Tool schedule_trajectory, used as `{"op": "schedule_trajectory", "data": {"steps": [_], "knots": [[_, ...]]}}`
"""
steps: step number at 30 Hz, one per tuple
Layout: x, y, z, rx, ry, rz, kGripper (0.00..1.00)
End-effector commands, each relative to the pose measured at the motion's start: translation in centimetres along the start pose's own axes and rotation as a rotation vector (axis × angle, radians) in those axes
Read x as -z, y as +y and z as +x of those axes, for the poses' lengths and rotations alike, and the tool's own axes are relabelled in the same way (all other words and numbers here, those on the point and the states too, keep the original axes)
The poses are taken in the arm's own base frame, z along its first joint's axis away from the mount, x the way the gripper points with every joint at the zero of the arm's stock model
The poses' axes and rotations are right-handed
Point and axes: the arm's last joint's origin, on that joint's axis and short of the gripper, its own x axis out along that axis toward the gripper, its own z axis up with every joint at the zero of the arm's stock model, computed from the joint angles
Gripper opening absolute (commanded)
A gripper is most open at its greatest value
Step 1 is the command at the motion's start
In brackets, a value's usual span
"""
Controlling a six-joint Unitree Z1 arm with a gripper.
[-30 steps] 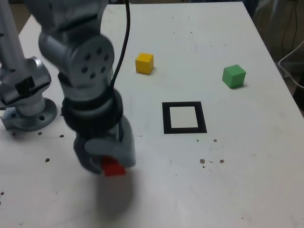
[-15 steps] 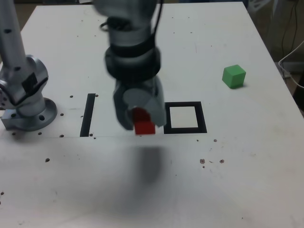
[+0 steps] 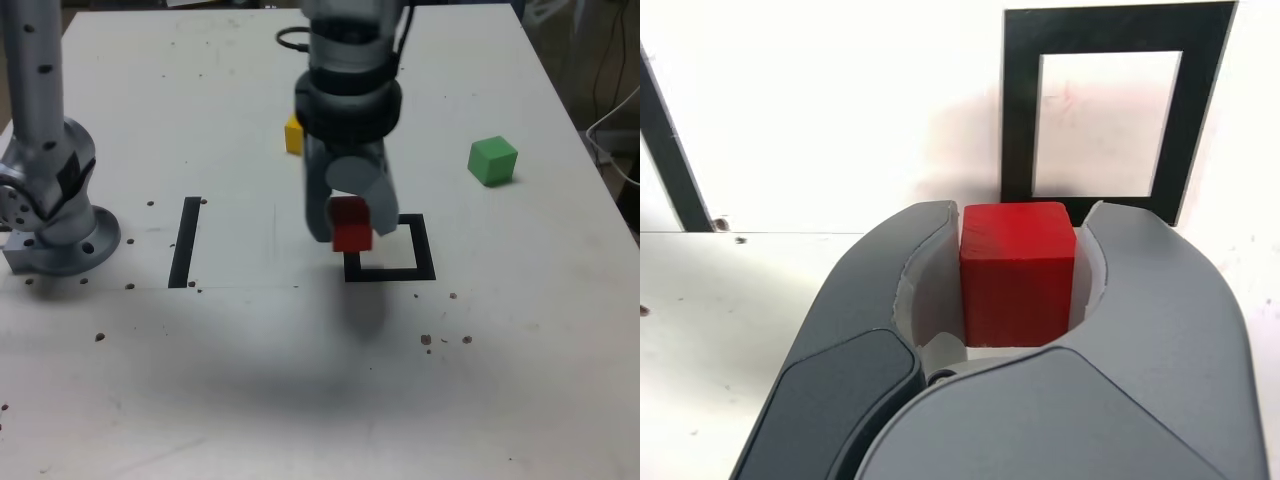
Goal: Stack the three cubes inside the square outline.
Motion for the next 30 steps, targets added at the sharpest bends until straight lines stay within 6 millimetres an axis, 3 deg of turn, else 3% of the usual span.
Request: {"op": "schedule_trajectory", "data": {"steps": [1, 17, 30], "knots": [[-0.9, 0.5, 0.1, 0.007, -0.010, -0.006, 0.26], [-5.1, 3.7, 3.4, 0.051, 0.005, -0.002, 0.26], [-4.5, 5.6, 4.8, 0.085, 0.041, -0.019, 0.29]]}}
